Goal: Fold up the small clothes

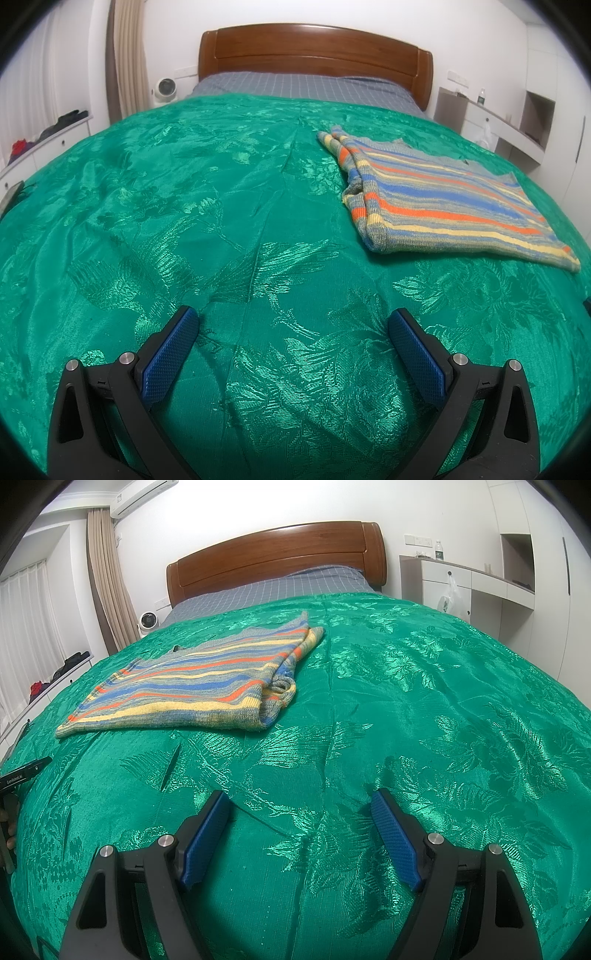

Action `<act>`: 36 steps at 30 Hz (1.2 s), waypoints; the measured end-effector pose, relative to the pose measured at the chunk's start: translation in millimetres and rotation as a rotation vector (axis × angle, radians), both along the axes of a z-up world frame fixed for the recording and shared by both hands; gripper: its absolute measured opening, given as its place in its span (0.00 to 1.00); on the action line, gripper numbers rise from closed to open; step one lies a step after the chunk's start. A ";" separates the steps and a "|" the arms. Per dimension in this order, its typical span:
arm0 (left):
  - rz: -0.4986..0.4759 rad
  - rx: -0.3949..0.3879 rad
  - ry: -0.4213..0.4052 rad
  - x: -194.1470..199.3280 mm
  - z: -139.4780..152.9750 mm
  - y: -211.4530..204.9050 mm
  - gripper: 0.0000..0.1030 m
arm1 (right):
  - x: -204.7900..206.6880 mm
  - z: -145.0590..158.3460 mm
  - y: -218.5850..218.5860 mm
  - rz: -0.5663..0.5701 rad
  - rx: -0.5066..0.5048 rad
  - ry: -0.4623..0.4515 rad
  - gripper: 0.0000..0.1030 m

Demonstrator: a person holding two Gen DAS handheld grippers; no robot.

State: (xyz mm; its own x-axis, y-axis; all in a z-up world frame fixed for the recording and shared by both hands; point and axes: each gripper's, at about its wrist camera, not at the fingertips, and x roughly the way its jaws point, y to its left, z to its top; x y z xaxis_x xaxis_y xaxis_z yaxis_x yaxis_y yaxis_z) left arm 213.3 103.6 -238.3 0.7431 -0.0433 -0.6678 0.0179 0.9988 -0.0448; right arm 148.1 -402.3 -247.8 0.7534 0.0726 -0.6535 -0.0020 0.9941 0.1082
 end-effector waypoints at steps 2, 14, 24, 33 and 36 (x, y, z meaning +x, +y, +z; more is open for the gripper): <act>0.000 0.001 0.000 0.1 0.0 -0.5 1.00 | 0.1 -0.3 0.0 0.000 0.002 0.000 0.77; 0.000 0.001 0.001 0.2 -0.1 -0.5 1.00 | 0.1 -0.5 0.0 0.000 0.001 0.000 0.77; -0.007 0.096 0.083 -16.7 18.9 -24.7 0.98 | 6.0 4.3 2.4 0.002 -0.018 0.054 0.80; -0.445 0.155 -0.026 -20.9 81.1 -189.9 0.98 | 18.4 57.1 -24.4 0.137 -0.015 0.128 0.80; -0.560 0.162 -0.018 -2.1 73.9 -258.2 0.93 | 37.6 67.8 -51.1 0.130 0.021 0.124 0.80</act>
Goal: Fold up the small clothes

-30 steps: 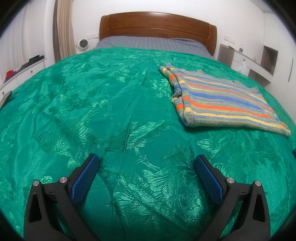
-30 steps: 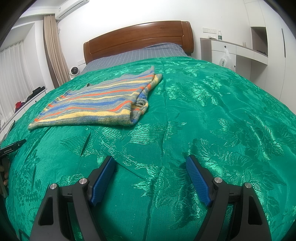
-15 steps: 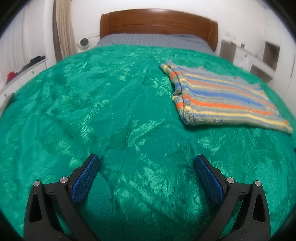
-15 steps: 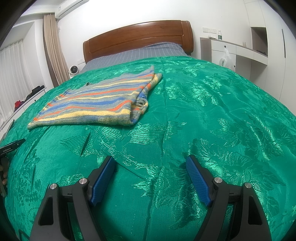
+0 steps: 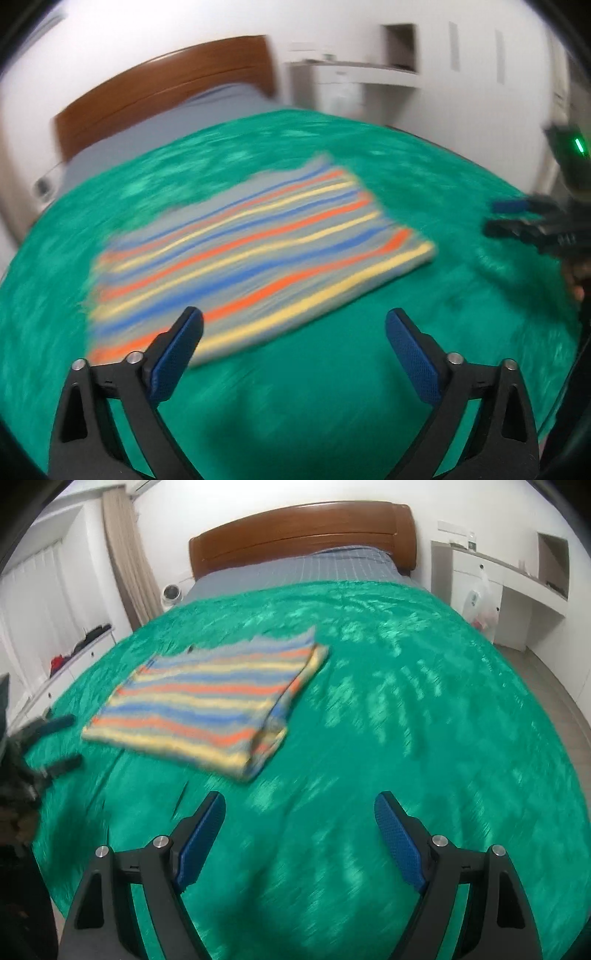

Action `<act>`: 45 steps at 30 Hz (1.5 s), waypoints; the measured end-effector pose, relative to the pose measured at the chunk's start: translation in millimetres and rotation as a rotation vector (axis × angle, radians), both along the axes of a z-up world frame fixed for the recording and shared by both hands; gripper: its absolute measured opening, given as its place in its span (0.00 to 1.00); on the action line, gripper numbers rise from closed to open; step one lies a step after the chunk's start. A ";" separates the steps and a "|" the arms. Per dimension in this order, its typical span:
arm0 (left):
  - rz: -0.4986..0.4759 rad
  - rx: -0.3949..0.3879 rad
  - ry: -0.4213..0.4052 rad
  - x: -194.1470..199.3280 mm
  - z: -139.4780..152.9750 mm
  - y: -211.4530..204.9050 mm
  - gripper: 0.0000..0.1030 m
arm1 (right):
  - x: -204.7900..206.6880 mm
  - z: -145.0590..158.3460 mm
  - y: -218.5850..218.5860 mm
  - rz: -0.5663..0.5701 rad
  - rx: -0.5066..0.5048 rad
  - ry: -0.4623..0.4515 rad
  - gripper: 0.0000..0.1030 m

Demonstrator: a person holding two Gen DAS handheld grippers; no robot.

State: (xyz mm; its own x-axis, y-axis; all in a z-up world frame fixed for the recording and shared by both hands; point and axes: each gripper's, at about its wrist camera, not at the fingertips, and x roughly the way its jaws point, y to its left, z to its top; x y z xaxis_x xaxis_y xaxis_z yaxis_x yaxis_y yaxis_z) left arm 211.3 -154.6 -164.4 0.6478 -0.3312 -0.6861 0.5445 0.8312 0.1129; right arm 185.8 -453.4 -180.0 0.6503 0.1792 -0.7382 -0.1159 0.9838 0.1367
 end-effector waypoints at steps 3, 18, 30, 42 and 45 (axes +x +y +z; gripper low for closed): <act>-0.093 0.042 0.063 21.3 -22.0 -61.9 0.86 | 33.5 -0.1 -25.8 -0.009 0.072 0.026 0.80; -0.131 -0.064 0.100 38.9 -37.7 -92.6 0.05 | 247.6 -60.2 6.3 0.078 0.411 0.287 0.11; 0.268 -0.397 0.153 37.8 13.3 105.1 0.04 | 272.7 36.2 152.5 0.262 0.364 0.160 0.09; 0.591 -0.334 0.228 30.0 -25.6 219.1 0.56 | 287.7 -24.7 326.2 0.356 0.482 0.287 0.42; 0.577 -0.416 0.214 24.4 -19.2 227.4 0.76 | 268.5 -14.3 309.1 0.360 0.456 0.257 0.42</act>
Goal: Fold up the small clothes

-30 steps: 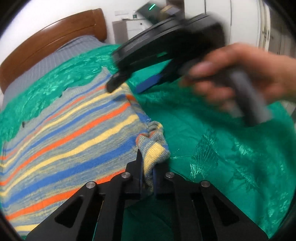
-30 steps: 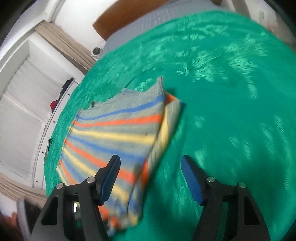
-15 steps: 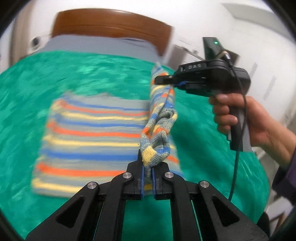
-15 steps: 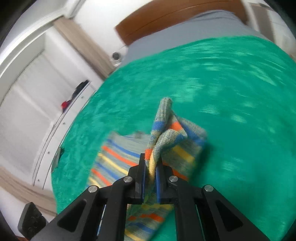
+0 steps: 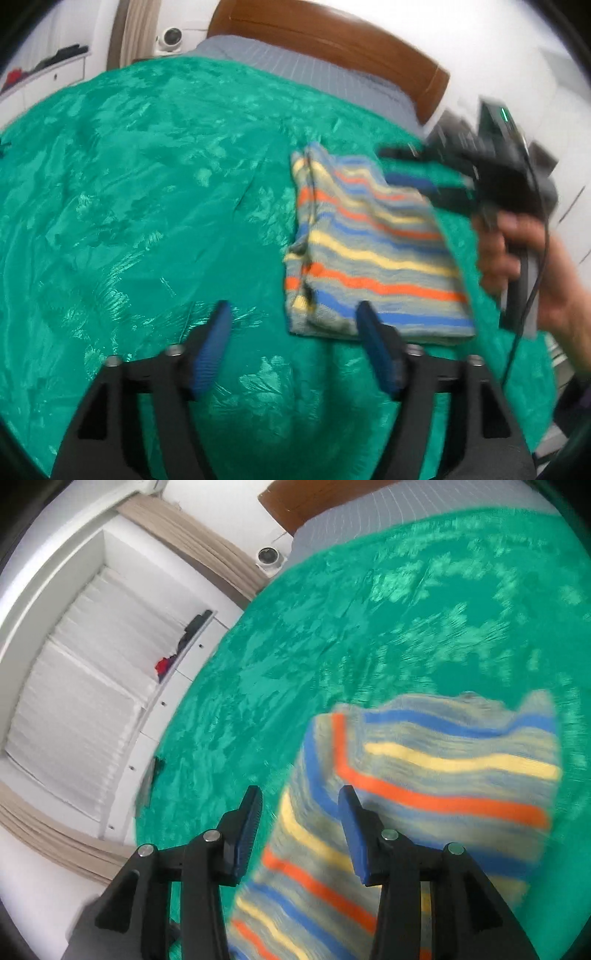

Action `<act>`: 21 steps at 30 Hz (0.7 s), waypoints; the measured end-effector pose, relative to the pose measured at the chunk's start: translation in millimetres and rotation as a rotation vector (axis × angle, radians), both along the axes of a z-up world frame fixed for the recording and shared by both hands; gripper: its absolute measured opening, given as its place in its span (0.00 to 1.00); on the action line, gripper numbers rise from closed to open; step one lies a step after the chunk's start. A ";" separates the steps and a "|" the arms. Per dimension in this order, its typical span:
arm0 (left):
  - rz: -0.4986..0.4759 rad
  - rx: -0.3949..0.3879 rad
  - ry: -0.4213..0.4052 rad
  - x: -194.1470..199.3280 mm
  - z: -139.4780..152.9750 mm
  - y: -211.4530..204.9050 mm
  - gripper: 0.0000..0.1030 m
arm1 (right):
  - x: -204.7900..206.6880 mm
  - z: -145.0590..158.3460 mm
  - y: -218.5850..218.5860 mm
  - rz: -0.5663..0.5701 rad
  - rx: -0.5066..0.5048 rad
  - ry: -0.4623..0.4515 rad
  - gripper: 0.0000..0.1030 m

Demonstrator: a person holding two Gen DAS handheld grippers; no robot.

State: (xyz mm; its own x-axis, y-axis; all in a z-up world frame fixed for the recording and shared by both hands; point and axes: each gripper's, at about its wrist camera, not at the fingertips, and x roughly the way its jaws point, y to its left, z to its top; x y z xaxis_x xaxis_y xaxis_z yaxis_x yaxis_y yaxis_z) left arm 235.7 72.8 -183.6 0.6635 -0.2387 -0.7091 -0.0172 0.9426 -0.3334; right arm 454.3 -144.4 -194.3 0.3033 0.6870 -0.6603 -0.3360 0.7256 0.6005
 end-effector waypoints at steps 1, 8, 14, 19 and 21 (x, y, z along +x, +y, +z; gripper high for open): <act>-0.012 -0.017 -0.022 -1.1 4.5 -2.0 0.81 | -11.7 7.9 -10.3 0.006 -0.046 -0.032 0.42; 0.017 0.171 0.107 39.6 -21.1 -9.2 0.68 | -110.8 15.2 -48.8 0.169 -0.214 -0.133 0.42; 0.037 0.202 0.064 -2.8 10.7 13.7 0.84 | -172.3 -10.8 -57.3 0.105 -0.386 -0.130 0.42; -0.028 0.237 0.056 -52.7 18.1 14.0 0.89 | -242.8 17.1 -89.1 -0.050 -0.365 -0.204 0.72; -0.049 0.256 0.070 -68.2 13.3 9.5 0.89 | -273.4 16.3 -100.9 -0.103 -0.391 -0.213 0.77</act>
State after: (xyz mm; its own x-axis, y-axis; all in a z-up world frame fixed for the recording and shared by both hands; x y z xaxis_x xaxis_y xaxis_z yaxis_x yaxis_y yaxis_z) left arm 167.5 82.3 -170.3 0.6028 -0.0761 -0.7943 0.0155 0.9964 -0.0836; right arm 180.8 -245.3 -178.0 0.5144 0.3573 -0.7796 -0.3362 0.9203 0.1999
